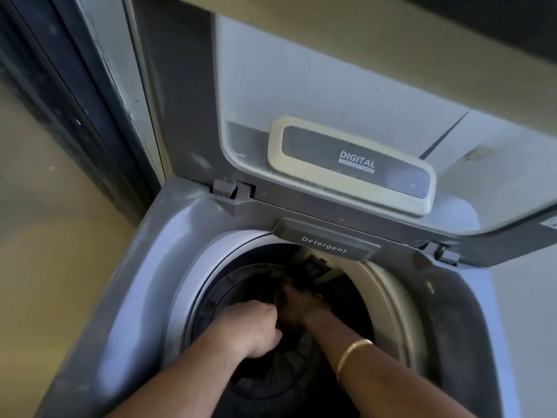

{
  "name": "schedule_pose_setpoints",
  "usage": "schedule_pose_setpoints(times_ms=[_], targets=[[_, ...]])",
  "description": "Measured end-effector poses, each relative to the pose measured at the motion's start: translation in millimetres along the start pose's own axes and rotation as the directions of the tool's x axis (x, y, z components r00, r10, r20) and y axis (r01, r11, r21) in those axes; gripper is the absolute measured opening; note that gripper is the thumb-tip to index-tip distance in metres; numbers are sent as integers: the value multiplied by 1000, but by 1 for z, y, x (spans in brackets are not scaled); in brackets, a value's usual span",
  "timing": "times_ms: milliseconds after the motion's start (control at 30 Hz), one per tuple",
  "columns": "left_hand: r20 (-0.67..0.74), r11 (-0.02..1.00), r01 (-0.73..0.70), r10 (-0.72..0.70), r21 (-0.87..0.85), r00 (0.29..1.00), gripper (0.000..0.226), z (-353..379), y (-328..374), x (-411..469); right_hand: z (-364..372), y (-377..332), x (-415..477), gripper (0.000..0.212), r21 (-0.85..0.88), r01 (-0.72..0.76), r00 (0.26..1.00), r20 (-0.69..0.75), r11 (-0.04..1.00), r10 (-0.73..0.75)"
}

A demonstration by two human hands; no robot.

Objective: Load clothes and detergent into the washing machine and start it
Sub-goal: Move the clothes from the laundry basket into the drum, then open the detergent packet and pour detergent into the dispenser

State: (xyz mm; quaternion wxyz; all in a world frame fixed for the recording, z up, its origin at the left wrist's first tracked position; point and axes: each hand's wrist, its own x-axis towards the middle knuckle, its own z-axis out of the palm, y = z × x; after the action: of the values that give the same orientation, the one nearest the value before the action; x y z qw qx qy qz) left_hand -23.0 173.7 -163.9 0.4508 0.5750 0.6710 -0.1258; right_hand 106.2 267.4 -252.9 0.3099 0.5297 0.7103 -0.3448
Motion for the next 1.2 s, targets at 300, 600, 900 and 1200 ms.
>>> schedule_pose_setpoints(times_ms=[300, 600, 900, 1200], targets=[[-173, 982, -73, 42, -175, 984, 23, -1, 2, 7, -36, -15, -85, 23, 801, 146, 989, -128, -580, 72], [-445, 171, -414, -235, -894, 864, 14, -15, 20, 10, -51, -12, -97, 22, 562, 39, 985, -162, -826, -64], [-233, -609, -219, -58, -762, 971, 17, -31, 25, 18, -57, -1, -89, 24, 383, -75, 981, -139, -921, -138], [-240, -727, -142, 32, -672, 970, 32, -29, 25, 26, -67, -6, -88, 24, 293, -81, 985, -122, -953, -122]])
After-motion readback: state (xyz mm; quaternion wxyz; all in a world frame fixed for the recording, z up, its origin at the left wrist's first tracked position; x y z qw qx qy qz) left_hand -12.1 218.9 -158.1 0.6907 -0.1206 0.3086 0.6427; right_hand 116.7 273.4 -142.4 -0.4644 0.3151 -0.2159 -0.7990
